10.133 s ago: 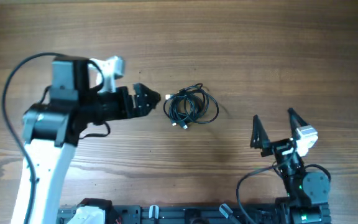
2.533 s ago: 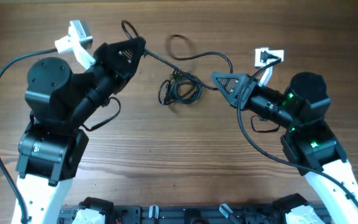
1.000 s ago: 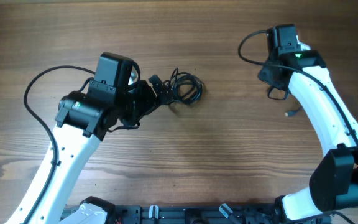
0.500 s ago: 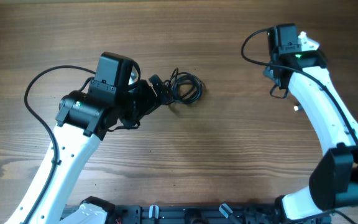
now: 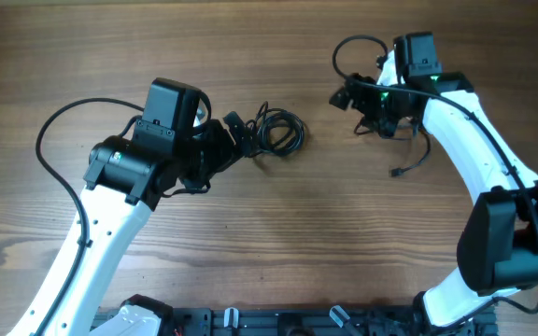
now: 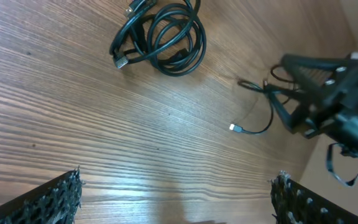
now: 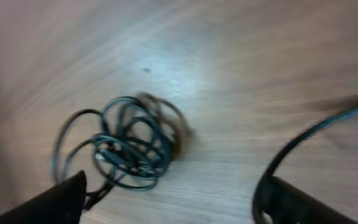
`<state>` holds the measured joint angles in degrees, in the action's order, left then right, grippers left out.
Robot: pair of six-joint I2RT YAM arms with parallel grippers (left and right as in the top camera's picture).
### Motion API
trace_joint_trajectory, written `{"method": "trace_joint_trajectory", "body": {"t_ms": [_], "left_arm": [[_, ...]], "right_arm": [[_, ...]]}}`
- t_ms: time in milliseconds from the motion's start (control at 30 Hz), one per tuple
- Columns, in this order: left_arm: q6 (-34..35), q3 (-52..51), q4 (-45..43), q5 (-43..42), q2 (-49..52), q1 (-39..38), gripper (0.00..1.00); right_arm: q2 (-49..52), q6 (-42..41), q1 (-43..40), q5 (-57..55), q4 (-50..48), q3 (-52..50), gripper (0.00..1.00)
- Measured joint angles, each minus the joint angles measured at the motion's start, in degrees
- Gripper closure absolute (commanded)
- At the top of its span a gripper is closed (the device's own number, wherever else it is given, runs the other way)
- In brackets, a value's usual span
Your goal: Untangle cables
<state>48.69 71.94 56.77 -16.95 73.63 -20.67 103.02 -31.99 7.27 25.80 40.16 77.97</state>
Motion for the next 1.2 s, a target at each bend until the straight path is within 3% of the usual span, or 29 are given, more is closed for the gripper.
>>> {"method": "trace_joint_trajectory", "body": {"t_ms": [233, 400, 500, 600, 633, 700, 733, 767, 833, 1000, 1200], "left_arm": [[0.00, 0.00, 0.00, 0.61, 0.00, 0.00, 0.00], [0.00, 0.00, -0.04, 0.87, 0.00, 0.00, 0.00], [0.00, 0.00, 0.02, 1.31, 0.00, 0.00, 0.00], [0.00, 0.00, 0.07, 1.49, 0.00, 0.00, 0.00], [0.00, 0.00, 0.07, 1.51, 0.00, 0.00, 0.00], [0.00, 0.00, 0.04, 1.68, 0.00, 0.00, 0.00], [0.00, 0.00, 0.04, 1.70, 0.00, 0.00, 0.00], [0.00, 0.00, 0.04, 1.70, 0.00, 0.00, 0.00], [0.00, 0.00, 0.04, 1.75, 0.00, 0.00, 0.00], [0.00, 0.00, 0.04, 2.12, 0.00, 0.00, 0.00], [0.00, 0.00, 0.04, 2.14, 0.00, 0.00, 0.00]], "right_arm": [[-1.57, -0.02, -5.99, 7.85, 1.05, 1.75, 0.00], [-3.08, 4.31, -6.82, 1.03, 8.72, 2.12, 0.01], [-3.08, 5.07, -5.95, -3.96, 10.93, 2.12, 0.06], [-3.08, 3.34, -5.97, -11.06, 12.81, 2.12, 0.33], [-3.08, 2.69, -5.97, -13.22, 13.14, 2.12, 0.38], [-3.08, 2.38, -5.97, -15.45, 13.18, 2.12, 0.38], [-3.08, 2.14, -5.97, -16.02, 13.16, 2.12, 0.42], [-3.08, 2.05, -5.97, -16.46, 13.16, 2.12, 0.51], [-3.08, 1.73, -5.97, -17.03, 13.07, 2.12, 0.57], [-3.08, 1.84, -5.97, -16.59, 10.69, 2.12, 0.62], [-3.08, 1.68, -5.97, -15.08, 9.77, 2.12, 0.84]]}}
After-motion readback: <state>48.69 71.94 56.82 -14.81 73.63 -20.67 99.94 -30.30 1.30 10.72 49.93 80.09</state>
